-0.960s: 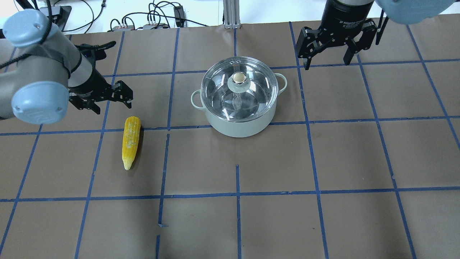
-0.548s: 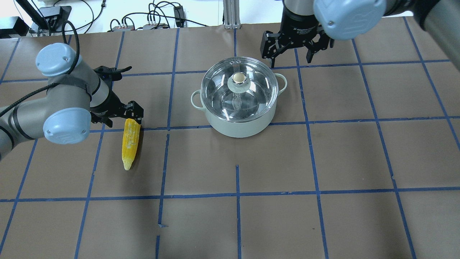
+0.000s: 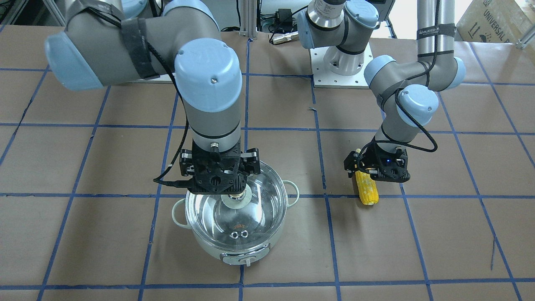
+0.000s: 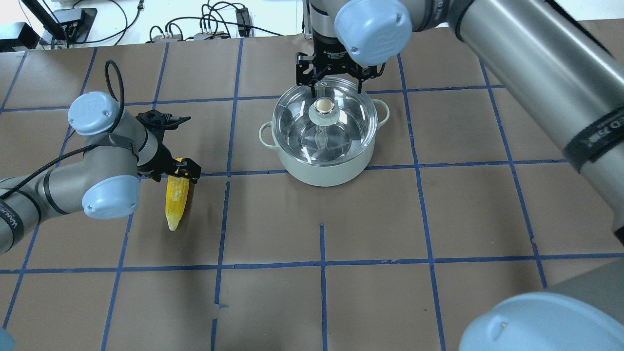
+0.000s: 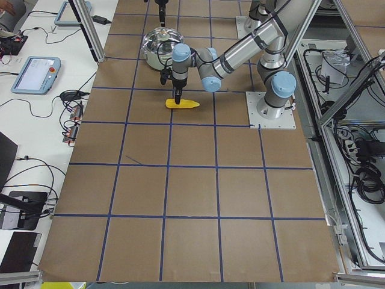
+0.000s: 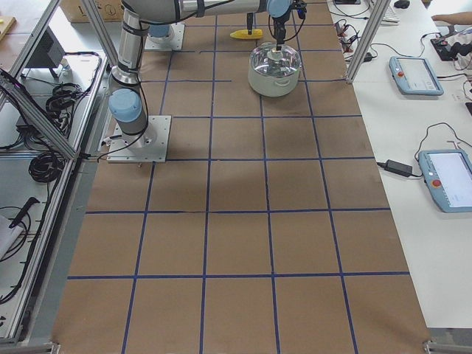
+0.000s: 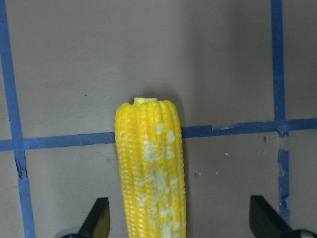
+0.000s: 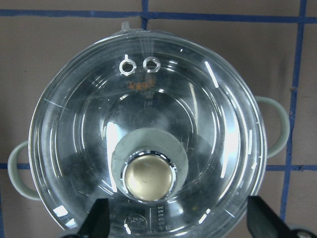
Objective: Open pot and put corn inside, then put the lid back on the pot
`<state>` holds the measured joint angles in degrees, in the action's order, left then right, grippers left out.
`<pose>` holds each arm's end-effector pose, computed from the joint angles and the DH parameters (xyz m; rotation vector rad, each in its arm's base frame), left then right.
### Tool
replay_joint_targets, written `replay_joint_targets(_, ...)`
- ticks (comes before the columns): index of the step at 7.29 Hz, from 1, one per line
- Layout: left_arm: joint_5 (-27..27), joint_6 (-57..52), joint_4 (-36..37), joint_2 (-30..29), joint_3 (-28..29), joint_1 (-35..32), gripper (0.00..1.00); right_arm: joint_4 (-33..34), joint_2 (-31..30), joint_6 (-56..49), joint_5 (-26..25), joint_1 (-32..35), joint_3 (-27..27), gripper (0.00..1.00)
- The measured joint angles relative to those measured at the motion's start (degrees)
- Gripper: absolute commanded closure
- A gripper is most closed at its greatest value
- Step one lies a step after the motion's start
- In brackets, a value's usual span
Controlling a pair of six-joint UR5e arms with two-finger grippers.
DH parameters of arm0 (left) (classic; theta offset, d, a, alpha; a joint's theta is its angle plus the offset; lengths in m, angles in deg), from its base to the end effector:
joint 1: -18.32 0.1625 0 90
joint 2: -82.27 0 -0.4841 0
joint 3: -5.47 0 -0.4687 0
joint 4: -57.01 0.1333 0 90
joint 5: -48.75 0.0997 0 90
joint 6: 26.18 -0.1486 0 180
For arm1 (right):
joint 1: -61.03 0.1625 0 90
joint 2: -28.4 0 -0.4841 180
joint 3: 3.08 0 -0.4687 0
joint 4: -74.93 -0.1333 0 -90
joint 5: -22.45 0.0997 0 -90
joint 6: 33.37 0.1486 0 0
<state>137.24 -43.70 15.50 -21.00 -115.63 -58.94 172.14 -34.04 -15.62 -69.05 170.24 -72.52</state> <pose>-0.0112 -0.5728 0.1649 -0.1321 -3.1299 0.1195 0.3820 -0.7029 0.3864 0.0396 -3.1176 0.0184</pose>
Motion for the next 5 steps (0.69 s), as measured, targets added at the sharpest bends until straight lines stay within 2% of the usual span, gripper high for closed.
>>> replay_joint_targets(4, -0.2, -0.2, 1.1, -0.9, -0.7, 2.4, 0.0, 2.4, 3.1, 1.6, 0.1, 1.3, -0.5, 0.22)
replay_joint_targets(5, -0.2, 0.0, 1.1, -1.0, -0.7, 2.4, 0.0, 3.7, 3.3, 1.6, 0.0, 1.0, -0.6, 0.22)
